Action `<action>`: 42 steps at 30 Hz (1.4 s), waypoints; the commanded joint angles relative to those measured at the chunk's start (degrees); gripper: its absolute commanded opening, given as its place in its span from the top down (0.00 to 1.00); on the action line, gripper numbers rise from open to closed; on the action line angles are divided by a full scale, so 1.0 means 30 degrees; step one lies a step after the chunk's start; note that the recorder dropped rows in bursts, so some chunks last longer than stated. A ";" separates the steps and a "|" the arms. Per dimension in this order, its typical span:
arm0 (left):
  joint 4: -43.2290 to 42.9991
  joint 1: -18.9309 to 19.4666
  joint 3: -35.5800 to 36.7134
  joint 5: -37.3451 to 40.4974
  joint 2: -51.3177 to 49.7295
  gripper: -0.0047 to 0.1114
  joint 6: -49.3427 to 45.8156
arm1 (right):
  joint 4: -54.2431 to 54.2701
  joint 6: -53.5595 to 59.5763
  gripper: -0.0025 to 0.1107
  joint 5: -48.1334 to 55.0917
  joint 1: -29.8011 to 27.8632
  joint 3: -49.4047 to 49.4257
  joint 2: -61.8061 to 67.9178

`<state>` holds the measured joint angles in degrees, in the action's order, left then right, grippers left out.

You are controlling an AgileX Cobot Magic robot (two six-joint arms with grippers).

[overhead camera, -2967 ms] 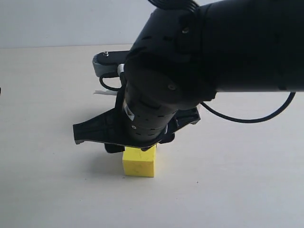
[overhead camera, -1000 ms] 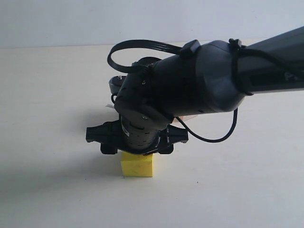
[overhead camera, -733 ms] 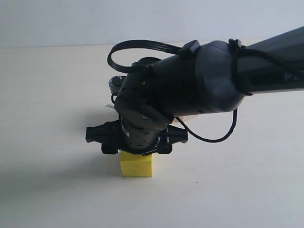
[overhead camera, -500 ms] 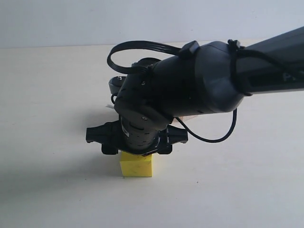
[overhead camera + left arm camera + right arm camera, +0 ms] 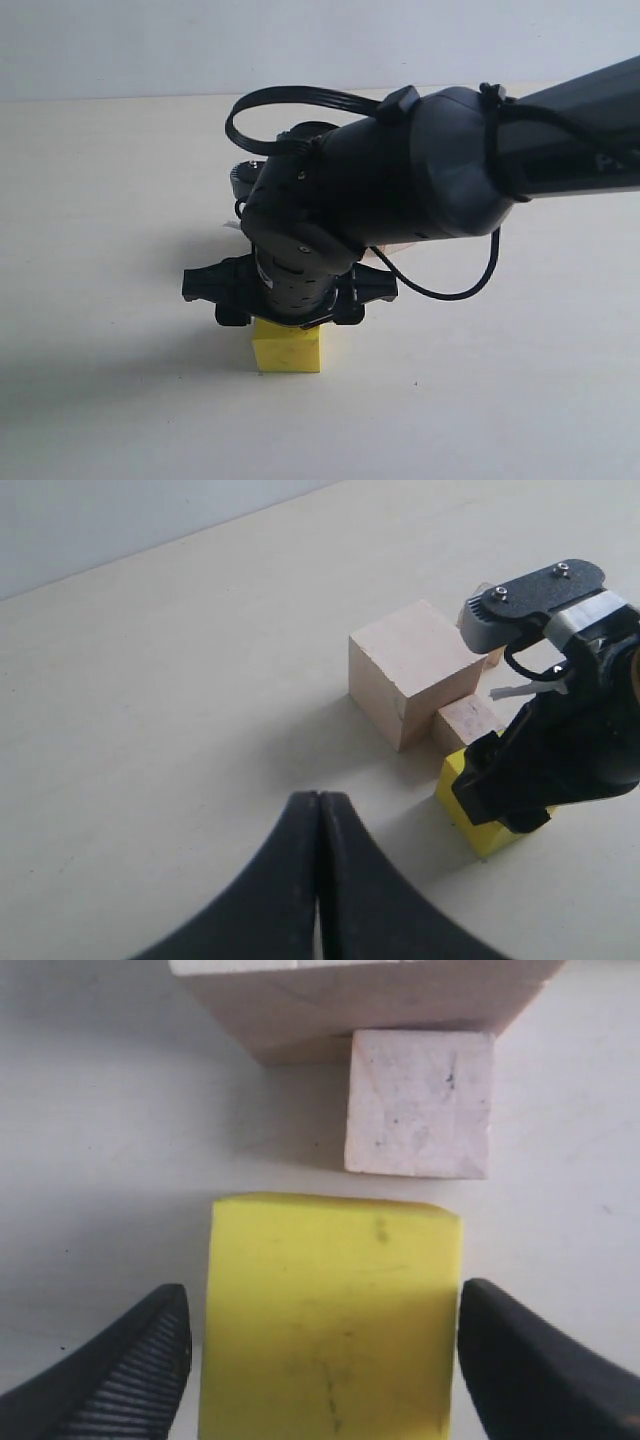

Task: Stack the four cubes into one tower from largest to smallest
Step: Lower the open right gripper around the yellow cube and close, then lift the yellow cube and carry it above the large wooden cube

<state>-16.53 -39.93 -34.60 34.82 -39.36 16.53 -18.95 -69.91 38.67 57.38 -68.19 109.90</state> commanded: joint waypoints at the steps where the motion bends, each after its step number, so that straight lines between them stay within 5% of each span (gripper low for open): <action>1: 0.0046 0.0005 0.0117 -0.0083 0.0085 0.96 0.0091 | -0.0237 0.0183 0.36 -0.0071 -0.0081 -0.0132 0.0064; 14: 0.0046 0.0005 0.0117 -0.0083 0.0272 0.96 0.0091 | -0.0190 0.0425 0.38 -0.0070 -0.0081 -0.0132 0.0702; 26: -0.0249 0.0005 0.0368 -0.0294 0.1164 0.96 0.0091 | 0.1830 0.4582 0.98 0.3263 -0.0038 -0.1153 -0.0429; 42: -0.0289 0.0005 0.0409 -0.0338 0.1164 0.96 0.0138 | 0.0796 0.5469 0.98 0.4824 -0.2155 -0.5230 -0.3093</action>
<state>-16.96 -39.93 -33.83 34.51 -36.19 16.53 -15.72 -55.54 51.54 53.02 -81.30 99.72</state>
